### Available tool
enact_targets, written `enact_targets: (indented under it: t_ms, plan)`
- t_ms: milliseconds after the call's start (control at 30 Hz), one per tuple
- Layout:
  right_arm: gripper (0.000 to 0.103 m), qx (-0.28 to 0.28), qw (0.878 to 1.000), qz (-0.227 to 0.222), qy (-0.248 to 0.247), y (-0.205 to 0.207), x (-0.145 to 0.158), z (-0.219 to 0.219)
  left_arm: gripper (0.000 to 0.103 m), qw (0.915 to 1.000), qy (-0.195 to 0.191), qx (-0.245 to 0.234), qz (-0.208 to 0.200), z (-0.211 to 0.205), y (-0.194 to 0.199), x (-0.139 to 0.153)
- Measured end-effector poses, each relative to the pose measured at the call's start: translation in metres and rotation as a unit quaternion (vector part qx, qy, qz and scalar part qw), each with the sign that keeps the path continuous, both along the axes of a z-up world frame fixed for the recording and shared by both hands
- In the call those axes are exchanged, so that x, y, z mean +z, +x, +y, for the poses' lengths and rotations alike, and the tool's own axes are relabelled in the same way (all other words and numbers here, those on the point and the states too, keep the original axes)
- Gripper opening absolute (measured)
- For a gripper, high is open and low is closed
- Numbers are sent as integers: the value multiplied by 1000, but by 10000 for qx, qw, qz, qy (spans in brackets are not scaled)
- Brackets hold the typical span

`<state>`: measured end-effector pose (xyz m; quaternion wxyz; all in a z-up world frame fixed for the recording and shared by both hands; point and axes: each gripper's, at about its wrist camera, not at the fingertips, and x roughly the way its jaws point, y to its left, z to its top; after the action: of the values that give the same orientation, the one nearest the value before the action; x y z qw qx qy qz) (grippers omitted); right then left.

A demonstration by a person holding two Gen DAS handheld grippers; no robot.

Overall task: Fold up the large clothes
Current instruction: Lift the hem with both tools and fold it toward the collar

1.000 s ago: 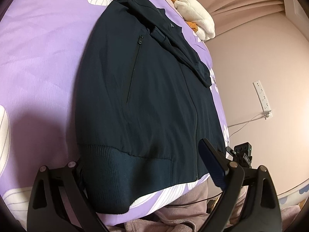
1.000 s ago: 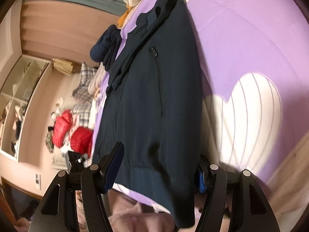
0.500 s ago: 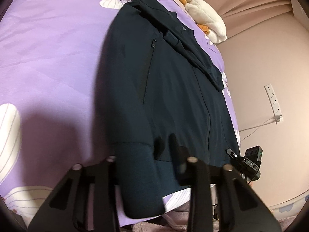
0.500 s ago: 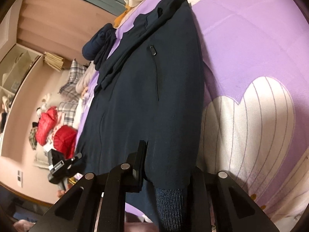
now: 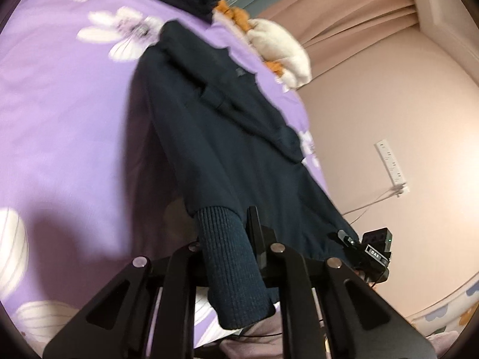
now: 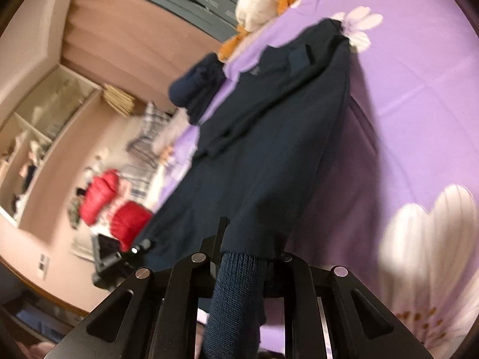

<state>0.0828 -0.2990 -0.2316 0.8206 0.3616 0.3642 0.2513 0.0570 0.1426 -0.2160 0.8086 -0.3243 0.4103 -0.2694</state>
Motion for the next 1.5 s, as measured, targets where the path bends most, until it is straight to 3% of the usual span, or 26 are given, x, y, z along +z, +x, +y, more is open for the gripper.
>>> enact_targets:
  t_ms: [333,900,1200,1500]
  plan:
    - [17,-18,9982,-577,144,-2,32,2,11,9962,-210,-46,-848,-6,-1,44]
    - [17,71,9952,-895,398,-10,50,-3,11,9902,-231,-189,-1364,-16,-16,78]
    - [17,47,9937,-1033,435,-16,57,-12,9,9799,-258,-585,-1892,-33,-45,105]
    - [17,143,9959,-805,376,-14,34,-14,8,9912,1,9,-1325,-4,-35,79]
